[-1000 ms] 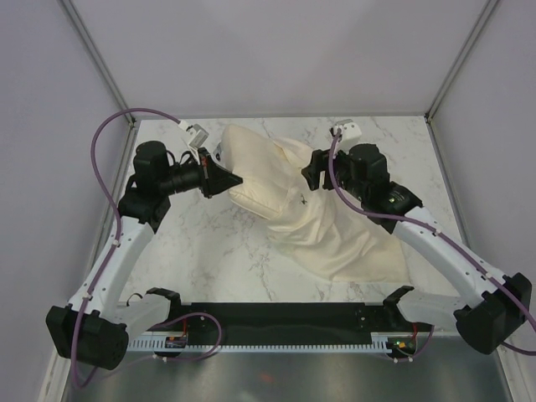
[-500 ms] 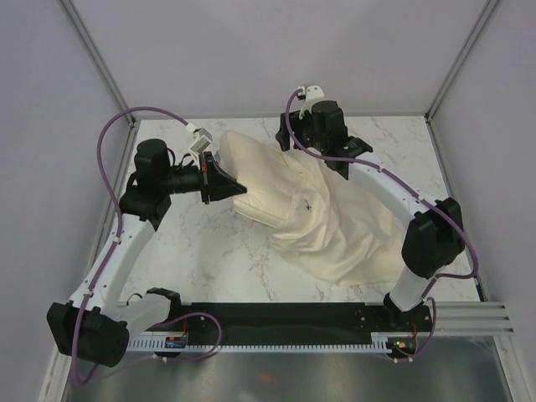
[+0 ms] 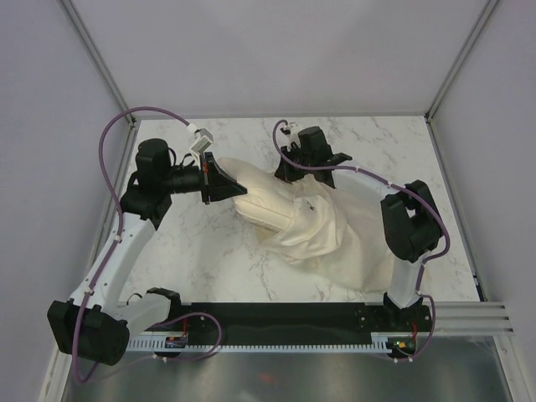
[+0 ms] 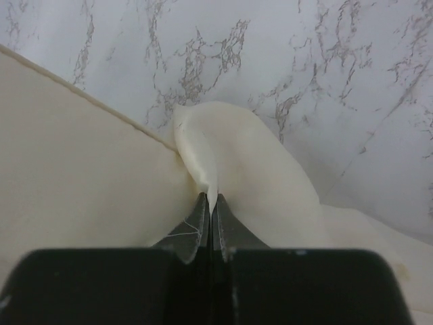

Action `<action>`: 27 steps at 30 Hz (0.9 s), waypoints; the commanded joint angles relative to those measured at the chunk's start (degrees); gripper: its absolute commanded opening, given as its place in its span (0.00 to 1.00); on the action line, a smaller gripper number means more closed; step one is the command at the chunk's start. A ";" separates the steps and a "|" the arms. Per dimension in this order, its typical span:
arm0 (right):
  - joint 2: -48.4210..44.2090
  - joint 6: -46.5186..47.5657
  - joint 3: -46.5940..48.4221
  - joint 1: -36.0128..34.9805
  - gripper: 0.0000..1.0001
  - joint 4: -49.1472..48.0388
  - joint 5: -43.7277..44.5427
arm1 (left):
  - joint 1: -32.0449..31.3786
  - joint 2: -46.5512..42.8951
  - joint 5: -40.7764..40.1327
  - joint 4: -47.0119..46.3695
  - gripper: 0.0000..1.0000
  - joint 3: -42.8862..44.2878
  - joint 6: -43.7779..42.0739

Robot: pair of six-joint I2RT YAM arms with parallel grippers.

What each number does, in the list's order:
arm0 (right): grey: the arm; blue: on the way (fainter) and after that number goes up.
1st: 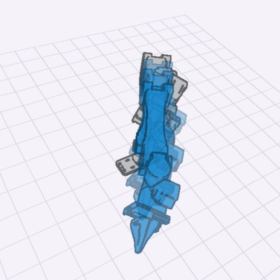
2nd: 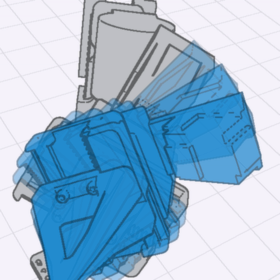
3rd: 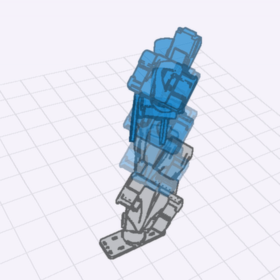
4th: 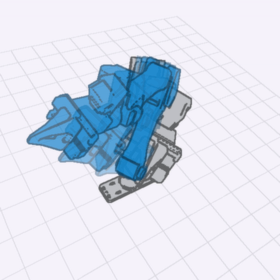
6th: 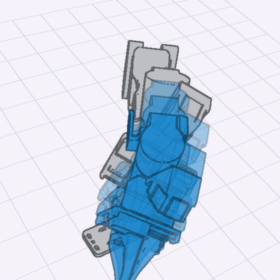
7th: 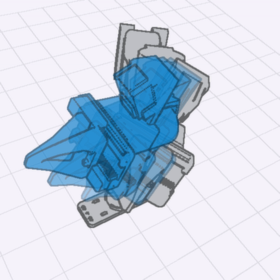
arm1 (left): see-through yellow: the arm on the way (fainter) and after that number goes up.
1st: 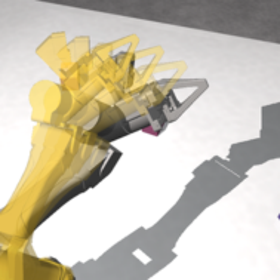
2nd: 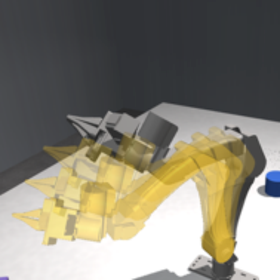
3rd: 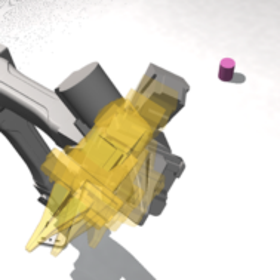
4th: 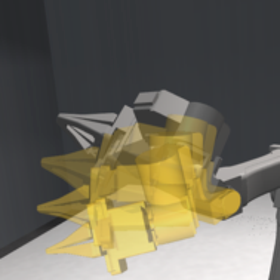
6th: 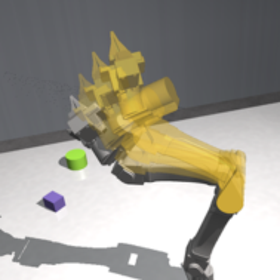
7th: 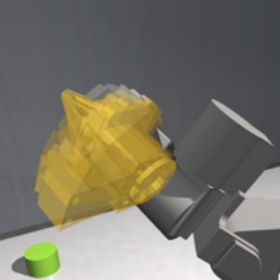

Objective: Remove the pillowcase from the pillow

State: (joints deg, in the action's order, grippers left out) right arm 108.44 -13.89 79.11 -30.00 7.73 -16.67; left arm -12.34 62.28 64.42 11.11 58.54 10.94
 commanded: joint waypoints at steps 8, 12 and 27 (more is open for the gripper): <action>-6.48 0.09 -2.82 7.58 0.00 2.47 7.87 | 0.21 -2.34 -2.02 -2.77 0.02 3.86 -4.17; -8.77 0.70 -5.63 12.15 0.00 2.91 9.19 | 0.21 -2.95 -3.25 -2.33 0.02 3.86 -4.79; -5.70 0.27 -10.73 17.08 0.00 3.52 6.74 | 0.30 -3.40 -11.42 -2.32 0.02 3.51 -4.52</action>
State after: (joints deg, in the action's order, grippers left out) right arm 102.10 -13.74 69.01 -12.69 11.09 -7.75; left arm -12.36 60.62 55.22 13.65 58.54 8.67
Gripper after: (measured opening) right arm 0.022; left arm 0.045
